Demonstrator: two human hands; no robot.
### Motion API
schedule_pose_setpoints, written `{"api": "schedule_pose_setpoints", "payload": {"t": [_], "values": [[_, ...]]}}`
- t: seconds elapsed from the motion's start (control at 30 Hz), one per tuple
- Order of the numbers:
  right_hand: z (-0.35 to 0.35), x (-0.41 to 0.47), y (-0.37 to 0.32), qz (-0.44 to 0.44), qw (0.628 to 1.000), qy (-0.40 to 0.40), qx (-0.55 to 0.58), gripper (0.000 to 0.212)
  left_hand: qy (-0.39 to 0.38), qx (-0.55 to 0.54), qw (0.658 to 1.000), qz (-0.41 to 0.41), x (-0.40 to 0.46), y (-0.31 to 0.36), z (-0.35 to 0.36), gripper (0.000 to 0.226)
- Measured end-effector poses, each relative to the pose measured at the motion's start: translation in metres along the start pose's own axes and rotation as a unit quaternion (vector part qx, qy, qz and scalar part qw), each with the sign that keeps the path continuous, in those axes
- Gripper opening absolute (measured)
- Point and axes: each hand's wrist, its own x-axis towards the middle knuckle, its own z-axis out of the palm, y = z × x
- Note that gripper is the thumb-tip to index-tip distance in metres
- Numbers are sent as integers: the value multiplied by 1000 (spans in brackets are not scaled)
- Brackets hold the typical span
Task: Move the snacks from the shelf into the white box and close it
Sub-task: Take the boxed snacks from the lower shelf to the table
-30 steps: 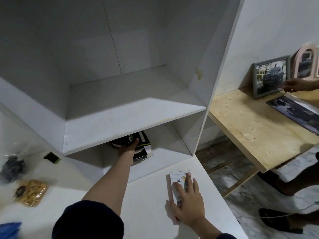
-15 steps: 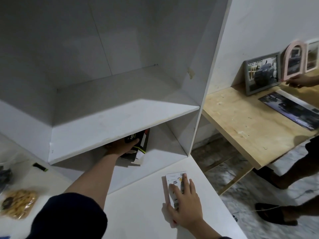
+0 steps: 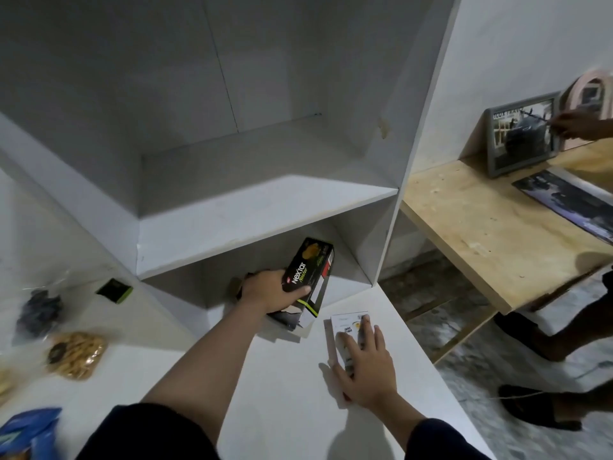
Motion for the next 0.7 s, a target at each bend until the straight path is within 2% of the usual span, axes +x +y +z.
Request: {"api": "schedule_pose_setpoints", "payload": {"t": [0.13,0.23,0.3,0.37,0.47,0.57,0.7], "values": [[-7,-3,2,5,998,-67,13,46,-94,0,995,-26,-1,-9,-4,77],[-13,-7,2,51,994,-95,25,48,-116,-7,992,-51,-7,-18,5,93],[-17,-9,-2,81,990,-104,46,58,-131,-80,986,-63,-15,-22,19,99],[-20,-11,-6,126,984,-89,90,78,-98,-142,982,-76,-26,-22,33,101],[-22,-12,-9,190,970,-56,141,98,-49,-162,981,-91,-41,-18,50,97],[-25,-12,-15,233,958,-30,166,96,-37,-167,981,-96,-53,-13,58,84],[-31,-15,-21,267,945,-19,186,95,-40,-245,960,-132,-69,-5,61,66]]}}
